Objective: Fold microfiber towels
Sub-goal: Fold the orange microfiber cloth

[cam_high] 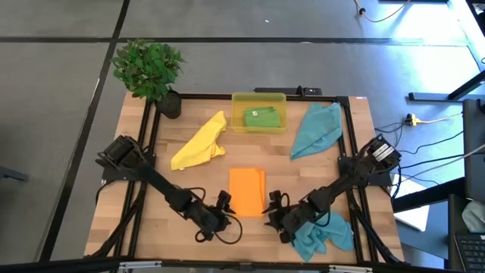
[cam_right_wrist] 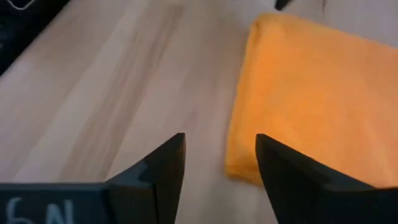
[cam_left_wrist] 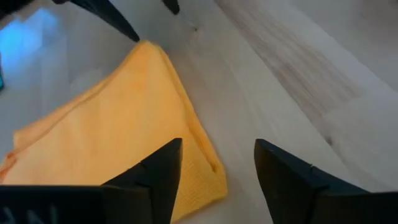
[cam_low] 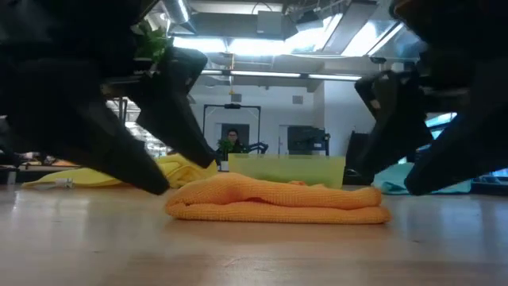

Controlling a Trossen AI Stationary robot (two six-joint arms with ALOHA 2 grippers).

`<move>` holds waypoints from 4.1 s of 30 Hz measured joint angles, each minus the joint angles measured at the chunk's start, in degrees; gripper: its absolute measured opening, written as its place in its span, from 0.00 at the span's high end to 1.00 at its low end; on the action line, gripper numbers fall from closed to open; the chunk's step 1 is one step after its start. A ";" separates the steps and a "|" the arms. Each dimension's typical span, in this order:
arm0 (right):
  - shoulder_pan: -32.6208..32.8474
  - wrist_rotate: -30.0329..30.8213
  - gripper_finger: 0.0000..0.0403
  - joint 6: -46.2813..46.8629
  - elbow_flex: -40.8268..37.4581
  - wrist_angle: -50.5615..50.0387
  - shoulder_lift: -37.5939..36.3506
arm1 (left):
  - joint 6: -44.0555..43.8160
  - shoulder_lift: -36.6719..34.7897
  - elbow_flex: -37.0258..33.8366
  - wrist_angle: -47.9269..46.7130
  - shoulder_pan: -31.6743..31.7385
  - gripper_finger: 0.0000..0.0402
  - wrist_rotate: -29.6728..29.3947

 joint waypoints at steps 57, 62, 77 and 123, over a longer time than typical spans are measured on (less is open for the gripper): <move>0.20 16.06 0.43 -9.55 11.42 -12.78 6.43 | -3.81 -0.77 -0.34 -3.57 0.50 1.00 -7.01; 0.30 14.46 0.43 -8.78 12.35 -12.40 6.47 | -6.98 -2.40 -0.33 -4.58 1.62 1.00 -5.48; 0.68 13.25 0.42 -1.47 12.39 -15.15 6.47 | -17.17 -2.53 -0.24 -4.52 5.45 1.00 1.09; 4.35 19.87 0.71 -5.14 12.50 -18.97 7.94 | -20.37 -7.96 -0.15 -8.92 5.90 1.00 3.52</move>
